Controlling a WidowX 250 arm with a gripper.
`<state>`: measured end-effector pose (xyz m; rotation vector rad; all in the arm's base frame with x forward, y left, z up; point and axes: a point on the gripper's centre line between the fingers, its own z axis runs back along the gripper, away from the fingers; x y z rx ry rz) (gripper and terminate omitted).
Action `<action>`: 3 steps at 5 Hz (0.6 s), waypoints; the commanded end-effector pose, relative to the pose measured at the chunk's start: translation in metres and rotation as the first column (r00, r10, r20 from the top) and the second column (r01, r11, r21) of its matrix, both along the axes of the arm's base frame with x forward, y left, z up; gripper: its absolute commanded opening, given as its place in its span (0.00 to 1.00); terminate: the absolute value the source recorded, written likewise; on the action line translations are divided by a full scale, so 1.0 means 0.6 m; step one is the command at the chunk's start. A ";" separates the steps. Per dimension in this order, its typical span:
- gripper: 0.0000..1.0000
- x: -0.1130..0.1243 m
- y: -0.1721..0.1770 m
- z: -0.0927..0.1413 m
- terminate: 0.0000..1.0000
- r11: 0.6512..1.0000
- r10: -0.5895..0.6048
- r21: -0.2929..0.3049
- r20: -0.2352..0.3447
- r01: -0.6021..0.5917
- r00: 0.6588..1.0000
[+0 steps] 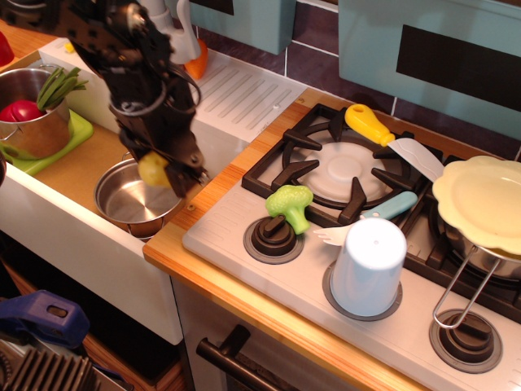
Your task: Put potato in pot or pan
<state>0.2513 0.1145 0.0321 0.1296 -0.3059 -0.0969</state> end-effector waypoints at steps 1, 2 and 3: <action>0.00 0.021 0.067 -0.003 0.00 0.997 -0.022 0.070 0.080 0.016 0.997; 1.00 0.032 0.094 -0.009 0.00 0.997 -0.035 0.065 0.091 0.029 0.995; 1.00 0.031 0.094 -0.020 0.00 0.997 -0.060 0.050 0.130 0.054 0.990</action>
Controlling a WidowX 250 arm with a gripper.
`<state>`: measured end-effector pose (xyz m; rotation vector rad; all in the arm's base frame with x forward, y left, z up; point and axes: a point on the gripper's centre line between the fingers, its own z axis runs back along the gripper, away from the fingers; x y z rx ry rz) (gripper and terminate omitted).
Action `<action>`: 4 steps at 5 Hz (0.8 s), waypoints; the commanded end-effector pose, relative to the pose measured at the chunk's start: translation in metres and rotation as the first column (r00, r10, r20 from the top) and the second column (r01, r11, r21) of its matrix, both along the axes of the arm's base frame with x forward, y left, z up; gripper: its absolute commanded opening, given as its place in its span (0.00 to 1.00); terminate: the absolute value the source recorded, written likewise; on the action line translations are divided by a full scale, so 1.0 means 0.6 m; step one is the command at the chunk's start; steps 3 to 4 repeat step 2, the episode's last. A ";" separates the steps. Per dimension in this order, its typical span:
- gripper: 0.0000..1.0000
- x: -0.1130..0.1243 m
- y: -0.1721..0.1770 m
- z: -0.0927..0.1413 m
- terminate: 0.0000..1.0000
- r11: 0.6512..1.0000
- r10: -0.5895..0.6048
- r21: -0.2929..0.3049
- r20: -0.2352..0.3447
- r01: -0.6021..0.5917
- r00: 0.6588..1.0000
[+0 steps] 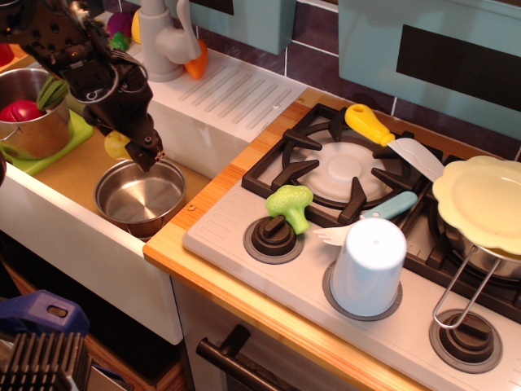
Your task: Put potato in pot or pan
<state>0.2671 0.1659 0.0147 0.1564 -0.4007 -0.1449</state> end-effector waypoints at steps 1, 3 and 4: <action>1.00 0.005 0.008 0.009 0.00 1.000 -0.008 0.016 0.039 0.008 0.999; 1.00 0.005 0.008 0.009 1.00 1.000 -0.008 0.016 0.039 0.008 0.999; 1.00 0.005 0.008 0.009 1.00 1.000 -0.008 0.016 0.039 0.008 0.999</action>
